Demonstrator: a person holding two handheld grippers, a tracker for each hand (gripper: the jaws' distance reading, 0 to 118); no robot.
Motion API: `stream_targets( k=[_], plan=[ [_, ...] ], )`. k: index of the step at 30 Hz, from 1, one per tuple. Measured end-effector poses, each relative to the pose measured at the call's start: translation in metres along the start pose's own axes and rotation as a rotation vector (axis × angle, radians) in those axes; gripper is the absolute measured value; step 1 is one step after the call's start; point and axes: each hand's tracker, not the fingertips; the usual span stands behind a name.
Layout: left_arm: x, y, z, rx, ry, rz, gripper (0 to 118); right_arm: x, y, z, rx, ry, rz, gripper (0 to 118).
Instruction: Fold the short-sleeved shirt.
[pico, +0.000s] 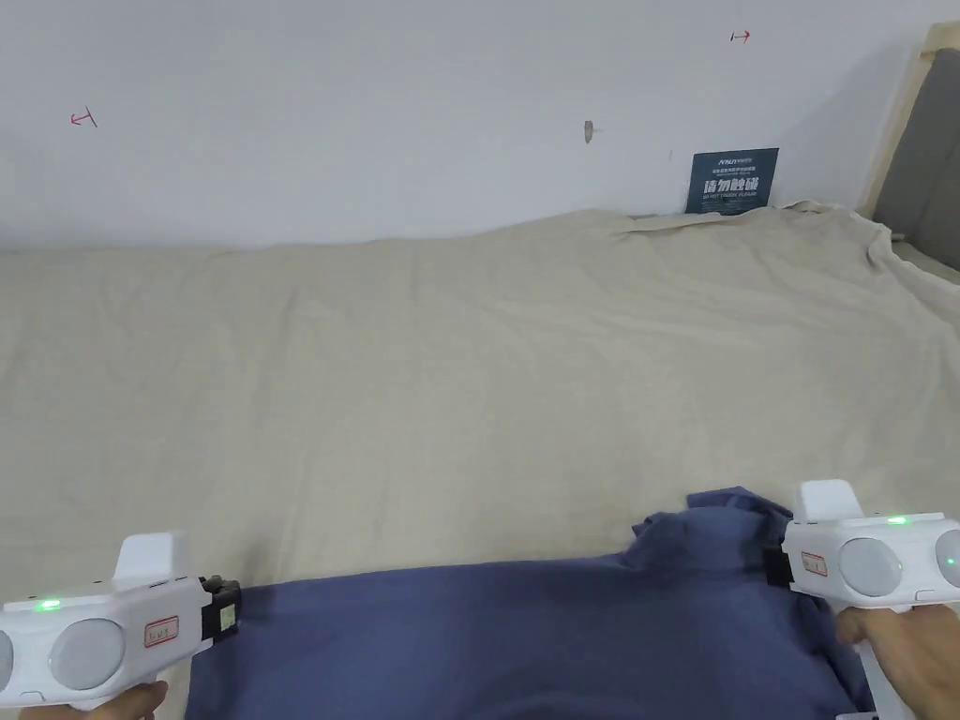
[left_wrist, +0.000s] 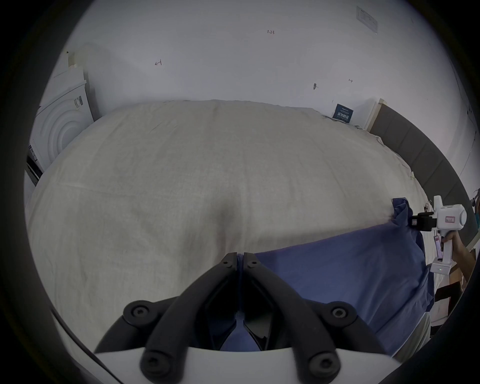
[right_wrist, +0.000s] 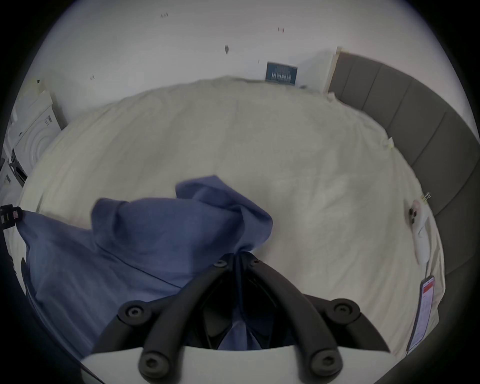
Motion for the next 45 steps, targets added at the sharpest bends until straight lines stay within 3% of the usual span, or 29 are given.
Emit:
stream_targets(
  k=[13,22,31,45],
  plan=[
    [-0.013,-0.028,0.064,0.039,0.017,0.043,0,0.006,-0.048,0.182,0.224,0.211,-0.049,4],
    [-0.030,-0.093,0.135,0.077,-0.015,0.042,0,0.012,-0.141,0.264,0.229,0.245,-0.085,4],
    [-0.034,-0.175,0.136,-0.024,0.010,0.078,0,0.010,-0.219,0.249,0.125,0.179,-0.125,4],
    [-0.022,-0.210,0.117,-0.089,0.077,0.051,0,0.022,-0.250,0.190,0.020,0.109,-0.190,4]
  ],
)
